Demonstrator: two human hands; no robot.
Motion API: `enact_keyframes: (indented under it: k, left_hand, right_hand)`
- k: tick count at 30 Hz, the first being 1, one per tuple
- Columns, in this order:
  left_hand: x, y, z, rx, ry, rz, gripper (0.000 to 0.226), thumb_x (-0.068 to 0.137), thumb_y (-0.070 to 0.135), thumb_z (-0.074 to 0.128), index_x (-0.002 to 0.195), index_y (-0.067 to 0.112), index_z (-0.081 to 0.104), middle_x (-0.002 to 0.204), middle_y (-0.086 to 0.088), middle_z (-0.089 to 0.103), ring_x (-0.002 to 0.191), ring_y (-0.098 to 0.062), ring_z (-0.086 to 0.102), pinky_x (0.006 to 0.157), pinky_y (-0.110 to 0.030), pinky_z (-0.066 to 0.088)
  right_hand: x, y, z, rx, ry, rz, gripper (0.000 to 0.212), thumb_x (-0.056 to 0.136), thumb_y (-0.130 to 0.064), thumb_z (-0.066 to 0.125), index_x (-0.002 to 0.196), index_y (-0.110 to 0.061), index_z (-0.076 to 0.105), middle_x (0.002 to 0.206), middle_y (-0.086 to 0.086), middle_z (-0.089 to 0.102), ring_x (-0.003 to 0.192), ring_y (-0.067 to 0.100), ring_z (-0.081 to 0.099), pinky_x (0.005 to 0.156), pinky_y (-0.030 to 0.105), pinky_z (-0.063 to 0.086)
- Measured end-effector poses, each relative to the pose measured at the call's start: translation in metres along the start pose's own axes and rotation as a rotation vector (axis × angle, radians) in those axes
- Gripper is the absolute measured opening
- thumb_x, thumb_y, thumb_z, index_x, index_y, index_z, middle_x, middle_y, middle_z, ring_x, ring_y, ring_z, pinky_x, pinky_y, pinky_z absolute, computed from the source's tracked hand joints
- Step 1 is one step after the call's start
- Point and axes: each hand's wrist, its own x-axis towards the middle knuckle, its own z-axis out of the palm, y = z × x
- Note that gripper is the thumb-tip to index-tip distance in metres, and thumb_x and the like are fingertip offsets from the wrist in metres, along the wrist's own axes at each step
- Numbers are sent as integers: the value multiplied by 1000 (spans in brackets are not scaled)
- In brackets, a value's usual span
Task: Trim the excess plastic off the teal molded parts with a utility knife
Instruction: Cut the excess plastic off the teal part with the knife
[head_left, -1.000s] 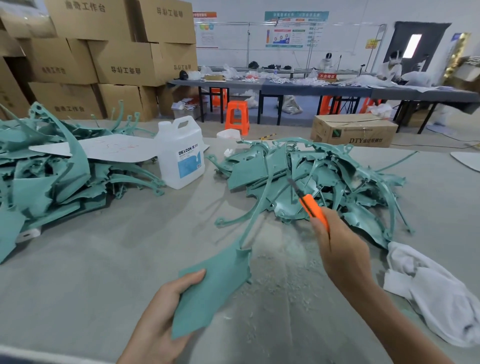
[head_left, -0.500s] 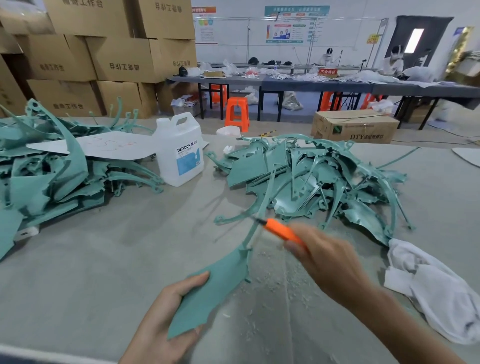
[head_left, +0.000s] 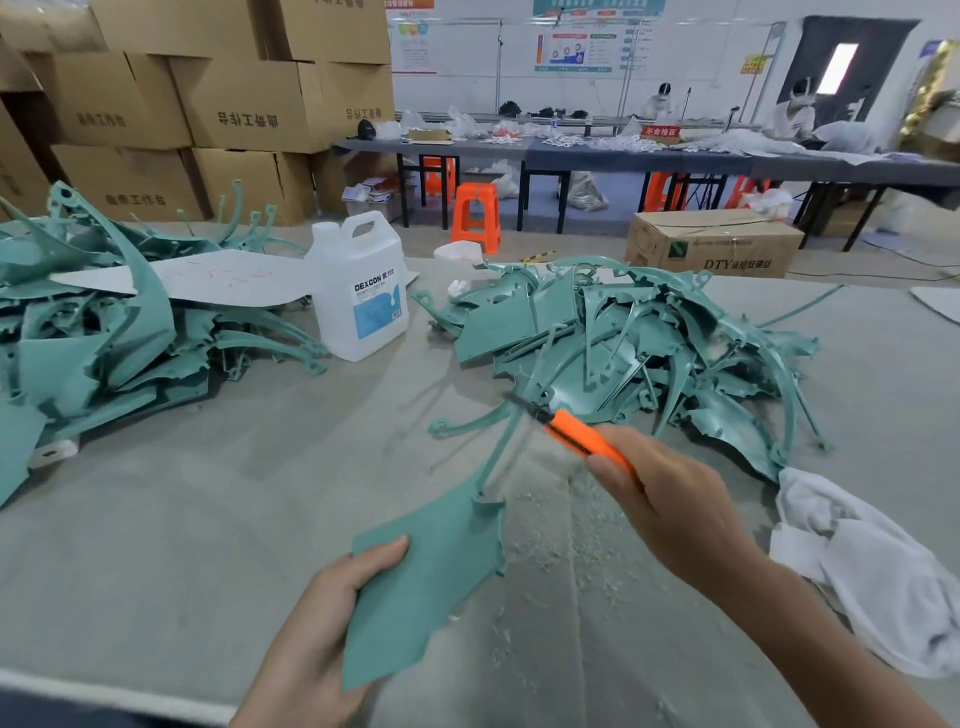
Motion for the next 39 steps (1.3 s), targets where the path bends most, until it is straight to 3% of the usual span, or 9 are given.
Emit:
enact_keyframes:
  k: [3,9,13,16,25,30,32,35,39]
  left_hand:
    - [0,0,-4,-40,18,105,32,76,11,69,105,-4,70,92,-29,72,61,-35,72,44,-35,54]
    - [9,11,-9,28,35,176,40,75,13,72,112,1,65,102,-29,72,72,-37,72,52,-40,56]
    - [22,19,-6,67,-11,219,26,76,14,75,101,12,71,102,-25,73,75,-37,73,55,-41,57]
    - [35,20,-3,96,-36,232,34,75,14,75,107,7,69,104,-25,73,79,-35,73,57,-38,57]
    - [81,12,-7,109,-57,196,43,74,13,81,114,6,66,106,-23,73,85,-36,73,62,-39,58]
    - [105,2,-10,210,-34,185,29,87,10,72,115,6,65,104,-20,74,89,-38,73,67,-41,58]
    - [111,-2,-15,271,-35,174,28,89,8,70,116,6,64,103,-17,75,90,-36,74,67,-38,57]
    - [117,-5,-19,320,-38,155,25,91,6,68,115,5,63,101,-15,76,89,-33,74,65,-36,58]
    - [121,-3,-18,317,-42,109,21,92,2,66,113,3,62,98,-16,76,86,-32,75,62,-33,58]
  right_hand:
    - [-18,-3,3,118,-151,81,41,91,-79,28,95,-46,53,67,-13,60,58,5,59,48,16,42]
    - [-37,-5,8,112,-263,76,54,75,-96,18,88,-53,48,86,-32,59,64,6,59,47,23,37]
    - [-34,-3,14,68,-312,58,51,79,-93,15,85,-53,45,79,-24,59,65,5,57,50,23,39]
    - [-25,5,18,-49,-292,45,50,87,-83,16,85,-42,46,62,-11,52,52,9,51,50,24,40]
    - [-28,26,38,-172,-232,66,52,91,-75,21,85,-32,50,61,-11,50,48,7,48,47,25,41]
    - [-35,27,59,-171,-308,109,57,86,-79,18,84,-31,49,62,-10,51,50,6,48,49,20,39]
    - [-40,32,64,-234,-285,176,61,85,-80,17,83,-29,49,64,-9,54,53,7,51,52,26,44]
    - [-46,43,68,-217,-189,268,49,89,-74,28,75,-30,45,63,-9,50,52,5,47,46,22,32]
    - [-51,56,70,-110,-263,132,43,91,-74,30,70,-38,37,69,-11,44,58,4,45,49,21,28]
